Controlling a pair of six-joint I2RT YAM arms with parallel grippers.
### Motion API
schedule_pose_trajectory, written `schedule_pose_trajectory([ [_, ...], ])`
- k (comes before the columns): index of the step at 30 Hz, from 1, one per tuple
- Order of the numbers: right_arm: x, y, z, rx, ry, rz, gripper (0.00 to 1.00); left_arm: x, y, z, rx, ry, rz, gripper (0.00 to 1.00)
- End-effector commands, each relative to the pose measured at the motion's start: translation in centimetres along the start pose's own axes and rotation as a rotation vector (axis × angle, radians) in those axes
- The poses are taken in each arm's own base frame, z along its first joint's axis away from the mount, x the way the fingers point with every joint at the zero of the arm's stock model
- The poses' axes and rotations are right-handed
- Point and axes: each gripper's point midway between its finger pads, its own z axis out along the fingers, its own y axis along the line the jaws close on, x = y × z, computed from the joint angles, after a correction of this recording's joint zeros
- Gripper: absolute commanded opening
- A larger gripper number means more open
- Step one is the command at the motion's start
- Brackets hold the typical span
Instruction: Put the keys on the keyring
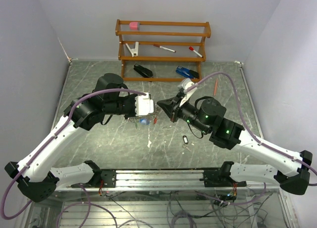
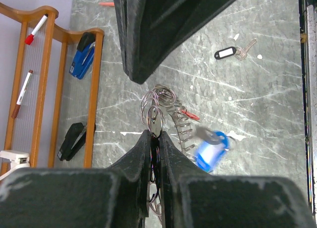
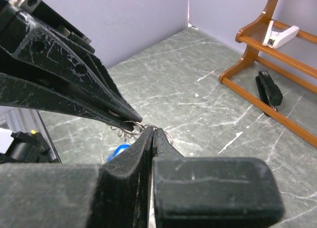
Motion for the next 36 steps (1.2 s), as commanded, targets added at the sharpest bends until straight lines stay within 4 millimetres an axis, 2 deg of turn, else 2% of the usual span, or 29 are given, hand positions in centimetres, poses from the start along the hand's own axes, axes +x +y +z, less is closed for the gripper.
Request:
schedule_pose_trajectory([
  [1,-1.9,-0.8,-0.6,0.043,-0.071,0.036,0.00,-1.6,1.0,-0.5,-0.037,-0.053,0.032,0.07],
  [7,-0.9,-0.6,-0.3,0.036,-0.035,0.030,0.00,-1.8,1.0,-0.7,-0.038,-0.057,0.034,0.07],
  [10,1.2,-0.8,-0.6,0.042,0.051,0.019,0.01,-1.2,1.5,-0.8,-0.072,-0.028,0.039,0.07],
  [12,3.1,-0.6,-1.2,0.026,0.101,0.014,0.09,-0.4,1.9,-1.1,-0.101,0.005,0.044,0.07],
  [14,5.6,-0.4,-1.9,0.006,0.157,0.021,0.23,1.7,2.9,-1.4,-0.184,0.079,0.024,0.07],
  [16,7.8,-0.1,-2.4,-0.009,0.218,0.043,0.30,4.2,3.9,-1.8,-0.268,0.156,-0.027,0.07],
  [18,10.3,0.2,-2.8,-0.022,0.283,0.068,0.41,6.4,4.6,-2.6,-0.347,0.214,-0.096,0.07],
  [19,11.4,0.5,-2.9,-0.036,0.313,0.084,0.42,7.5,5.1,-3.1,-0.396,0.244,-0.130,0.07],
  [22,14.3,1.8,-2.7,-0.086,0.380,0.141,0.43,11.2,6.3,-5.0,-0.516,0.353,-0.213,0.07],
  [25,17.0,3.7,-1.5,-0.163,0.460,0.196,0.41,15.7,8.0,-7.9,-0.629,0.446,-0.323,0.07],
  [28,19.5,5.8,-0.4,-0.236,0.553,0.190,0.40,19.0,9.2,-10.8,-0.699,0.492,-0.434,0.07],
  [33,21.9,9.4,1.1,-0.306,0.632,0.067,0.42,23.2,10.4,-14.8,-0.779,0.518,-0.577,0.07],
  [36,23.1,11.4,1.5,-0.345,0.662,-0.028,0.42,24.4,10.3,-16.3,-0.798,0.508,-0.624,0.07],
])
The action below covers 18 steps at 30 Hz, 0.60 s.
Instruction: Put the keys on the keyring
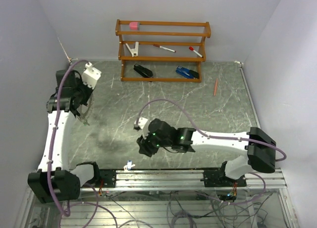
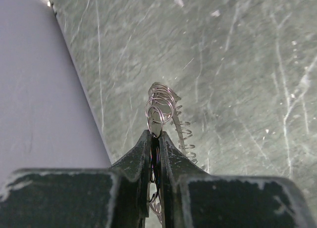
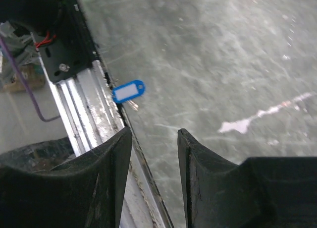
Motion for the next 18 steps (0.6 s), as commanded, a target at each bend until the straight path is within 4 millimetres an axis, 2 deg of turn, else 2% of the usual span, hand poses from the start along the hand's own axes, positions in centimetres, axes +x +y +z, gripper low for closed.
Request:
schedule_pose_trajectory([
  [1,-2.1,3.5,1.4,-0.049,-0.018,-0.160,0.42,-1.4,2.0,-0.8,-0.008,-0.095,-0.054,0.07],
  [4,-1.2,5.5,3.0,-0.093,0.028,-0.234,0.41,-0.7,2.2,-1.0,-0.024,-0.090,-0.059,0.07],
  [9,0.2,6.5,5.0,-0.108,0.086,-0.273,0.40,-0.5,2.2,-1.4,-0.029,-0.101,-0.072,0.07],
  [18,3.3,5.9,8.7,-0.067,0.212,-0.306,0.42,-1.1,2.8,-2.4,-0.059,-0.129,-0.064,0.07],
])
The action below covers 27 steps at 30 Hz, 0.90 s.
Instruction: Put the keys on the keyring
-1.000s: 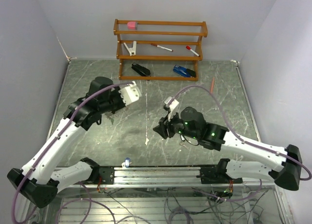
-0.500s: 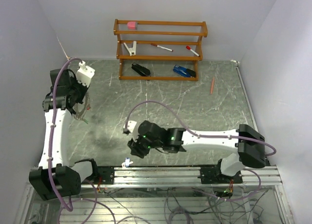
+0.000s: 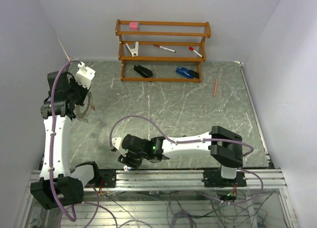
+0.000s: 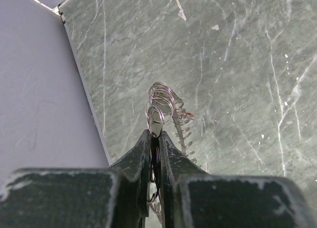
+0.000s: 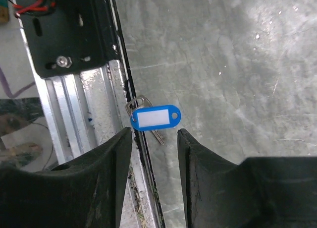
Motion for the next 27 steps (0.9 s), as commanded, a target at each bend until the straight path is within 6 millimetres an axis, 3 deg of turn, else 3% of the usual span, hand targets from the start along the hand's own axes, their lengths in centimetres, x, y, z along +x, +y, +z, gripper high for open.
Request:
schedule_pose_trajectory([
  [1,0.6,-0.2,1.1,0.017,0.043,-0.027,0.43,-1.6,1.1,-0.8,-0.037,-0.074,0.009,0.07],
  [4,1.1,0.0,1.8,0.002,0.077,-0.032,0.52,-1.7,1.1,-0.8,-0.038,-0.079,0.008,0.07],
  [13,3.1,0.5,3.5,0.009,0.172,-0.056,0.65,-1.6,1.0,-0.6,-0.033,-0.088,0.002,0.07],
  [16,3.6,0.2,3.9,0.028,0.186,-0.048,0.65,-1.7,1.0,-0.7,-0.033,-0.094,0.004,0.07],
  [21,3.6,-0.8,4.1,0.067,0.176,-0.023,0.52,-1.8,1.0,-0.9,-0.034,-0.101,0.009,0.07],
  [27,3.7,-1.3,4.1,0.062,0.177,-0.006,0.46,-1.7,1.0,-1.1,-0.034,-0.102,0.010,0.07],
])
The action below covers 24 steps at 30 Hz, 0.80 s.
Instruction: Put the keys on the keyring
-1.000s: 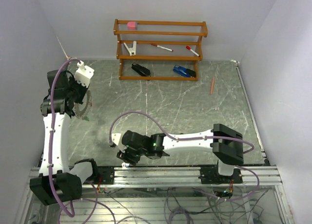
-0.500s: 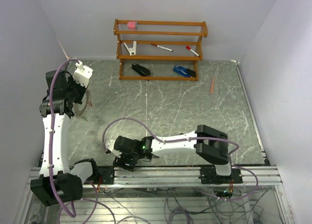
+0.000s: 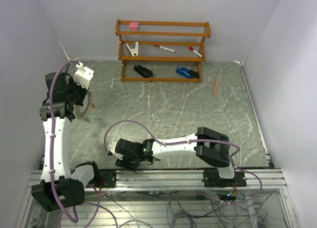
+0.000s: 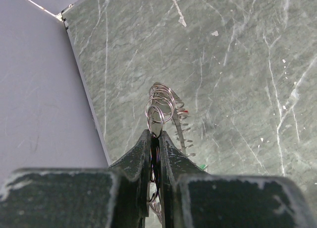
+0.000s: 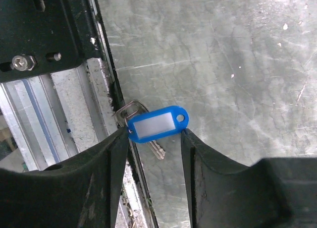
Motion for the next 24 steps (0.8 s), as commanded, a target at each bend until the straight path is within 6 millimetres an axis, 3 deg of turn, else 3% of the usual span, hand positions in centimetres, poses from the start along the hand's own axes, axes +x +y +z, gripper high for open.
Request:
schedule_pose_trajectory([
  [1,0.7,-1.0,0.7,0.022,0.021,0.022,0.45,-1.5,0.8,-0.6,-0.029,-0.072,0.015,0.07],
  [7,1.1,-3.7,0.6,0.073,0.017,0.079,0.35,-1.7,0.8,-0.7,-0.033,-0.079,0.019,0.07],
  [12,0.9,-7.0,0.5,0.146,0.004,0.131,0.34,-1.8,1.0,-0.7,-0.036,-0.084,0.019,0.07],
  [16,2.3,-10.1,1.4,0.193,0.034,0.199,0.33,-1.8,1.0,-0.6,-0.033,-0.084,0.014,0.07],
  [19,2.7,-12.1,1.0,0.238,0.033,0.226,0.32,-1.9,1.0,-0.5,-0.034,-0.089,0.013,0.07],
  [21,2.3,-12.6,0.2,0.231,0.015,0.228,0.32,-2.0,1.0,-0.6,-0.034,-0.092,0.011,0.07],
  [24,0.0,-10.9,-2.2,0.150,-0.052,0.208,0.32,-2.3,0.9,-0.7,-0.027,-0.099,0.013,0.07],
])
